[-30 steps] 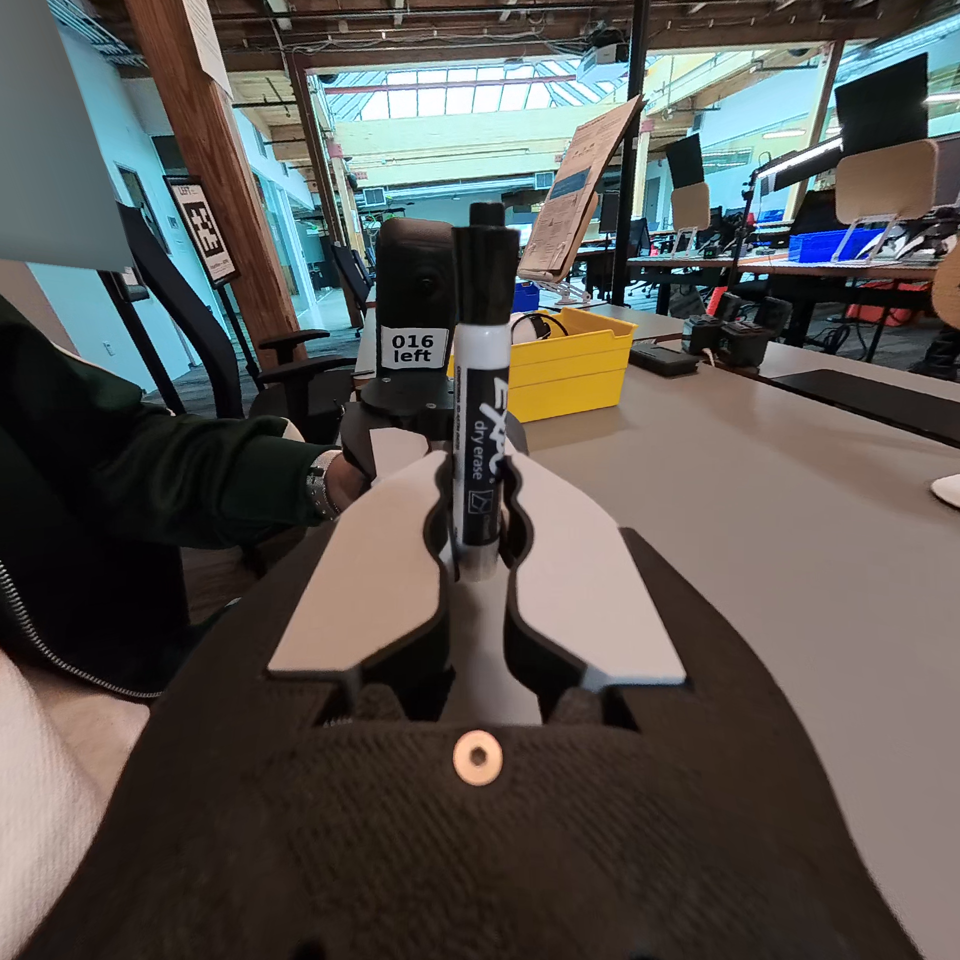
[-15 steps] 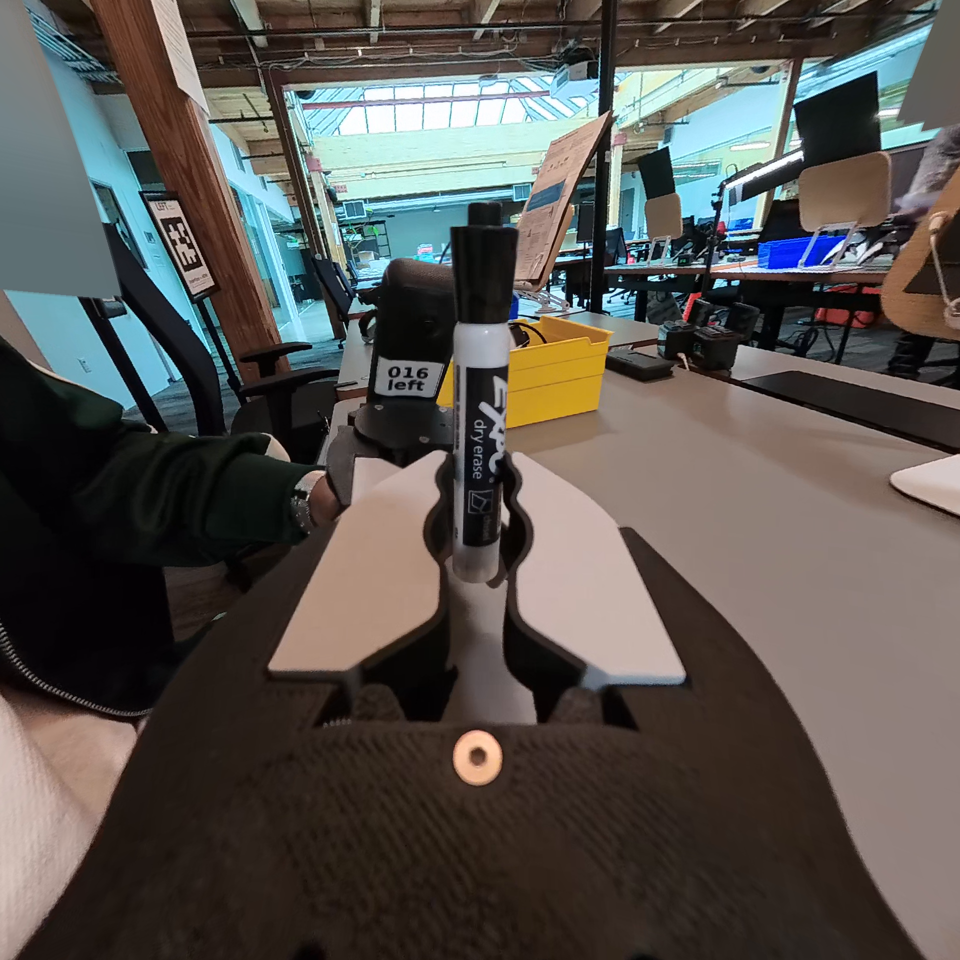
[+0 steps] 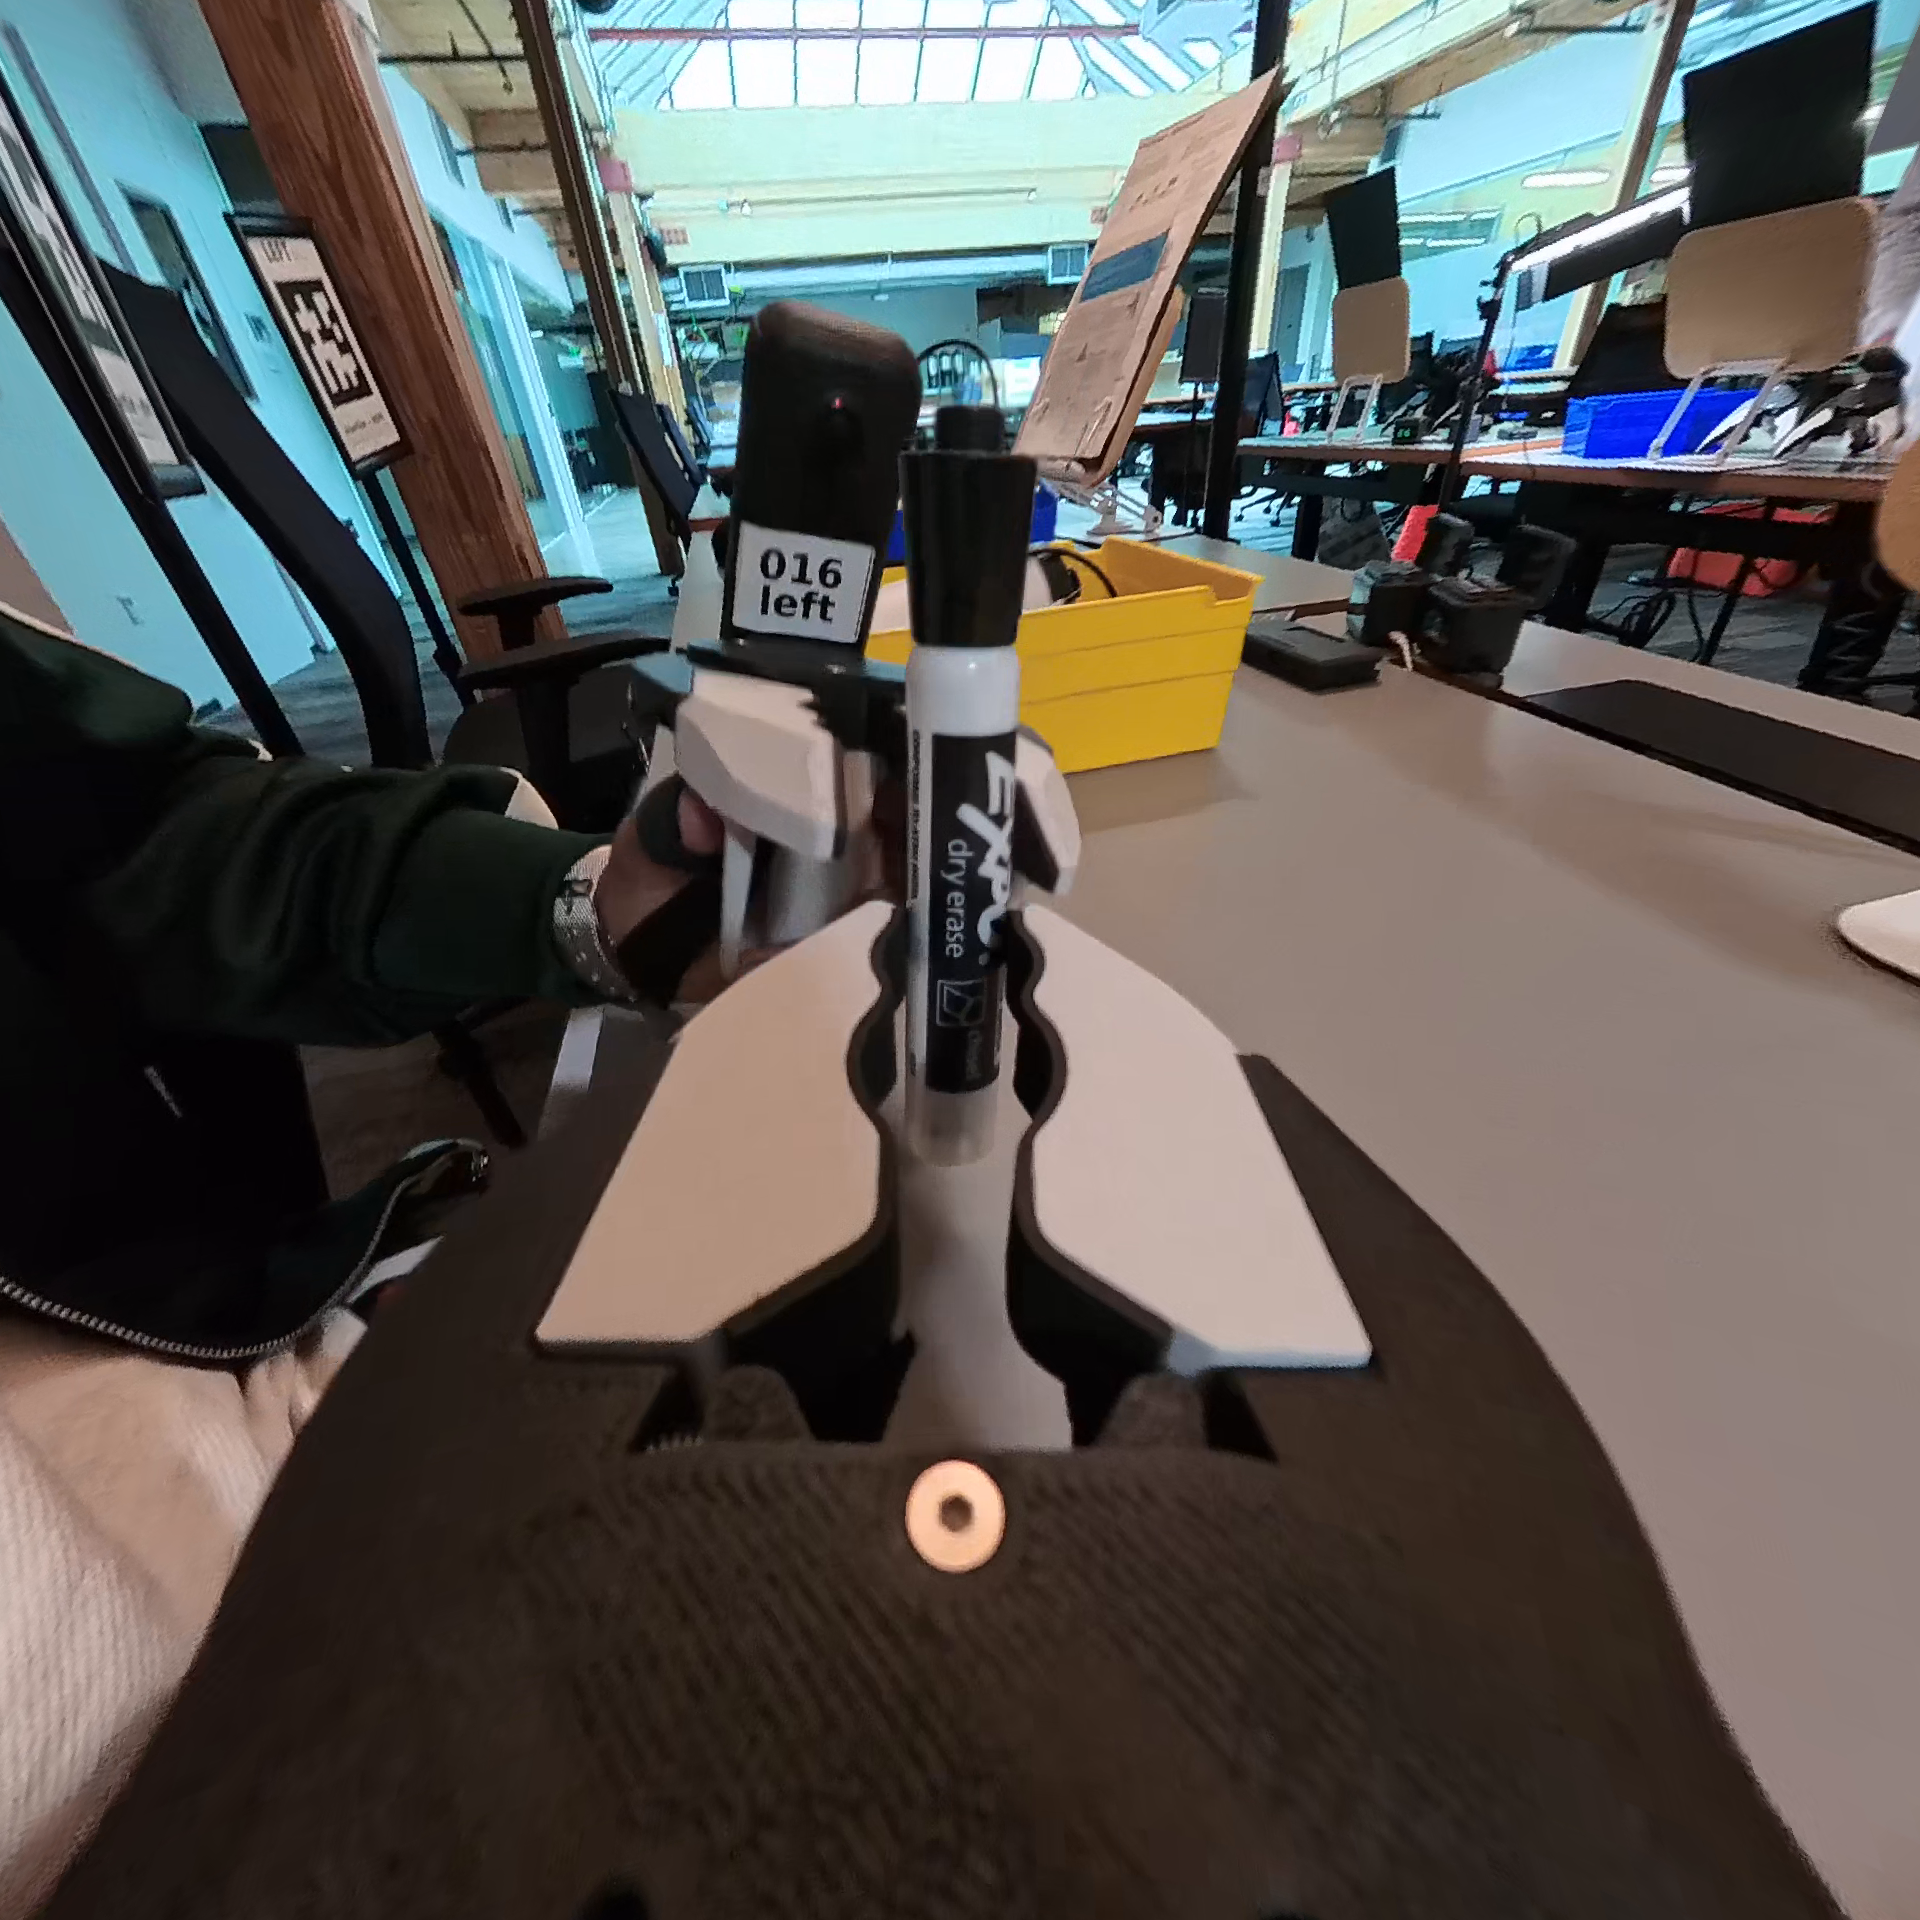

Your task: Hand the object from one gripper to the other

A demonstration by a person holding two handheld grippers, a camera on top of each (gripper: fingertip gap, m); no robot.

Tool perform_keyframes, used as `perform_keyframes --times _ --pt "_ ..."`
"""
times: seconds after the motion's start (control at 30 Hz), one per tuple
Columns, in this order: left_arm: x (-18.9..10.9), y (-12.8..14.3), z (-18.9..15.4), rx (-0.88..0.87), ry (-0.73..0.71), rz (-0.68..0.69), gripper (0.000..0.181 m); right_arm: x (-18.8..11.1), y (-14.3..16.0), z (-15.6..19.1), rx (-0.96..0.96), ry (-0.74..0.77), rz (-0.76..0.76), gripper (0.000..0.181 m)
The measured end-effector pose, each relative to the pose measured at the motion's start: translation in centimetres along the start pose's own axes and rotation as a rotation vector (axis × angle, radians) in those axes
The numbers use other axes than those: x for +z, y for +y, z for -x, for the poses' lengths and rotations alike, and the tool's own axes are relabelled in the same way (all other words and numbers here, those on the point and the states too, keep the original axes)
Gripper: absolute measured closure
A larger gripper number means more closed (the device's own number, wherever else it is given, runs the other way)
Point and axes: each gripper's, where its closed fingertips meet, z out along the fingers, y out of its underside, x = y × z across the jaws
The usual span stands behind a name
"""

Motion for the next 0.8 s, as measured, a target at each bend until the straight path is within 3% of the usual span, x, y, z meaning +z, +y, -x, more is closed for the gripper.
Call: perform_keyframes --times 0.2,0.43,0.63,0.8 --pt "-0.3 -1.8 -0.8 0.037 -0.018 -0.079 0.157 0.6 0.8 0.7 -0.039 -0.014 0.04 0.162" --pt "0.0 -1.4 -0.6 0.09 -0.055 -0.027 0.159 0.8 1.1 0.6 -0.022 -0.019 0.05 0.16" --pt "-0.3 -1.2 0.2 0.087 -0.083 -0.014 0.159 -0.2 -0.7 -1.3 0.004 0.058 -0.074 0.108" --pt "-0.1 -0.2 0.6 0.068 -0.079 0.02 0.159 -2.4 -3.3 -2.5 0.091 0.072 -0.225 0.115"
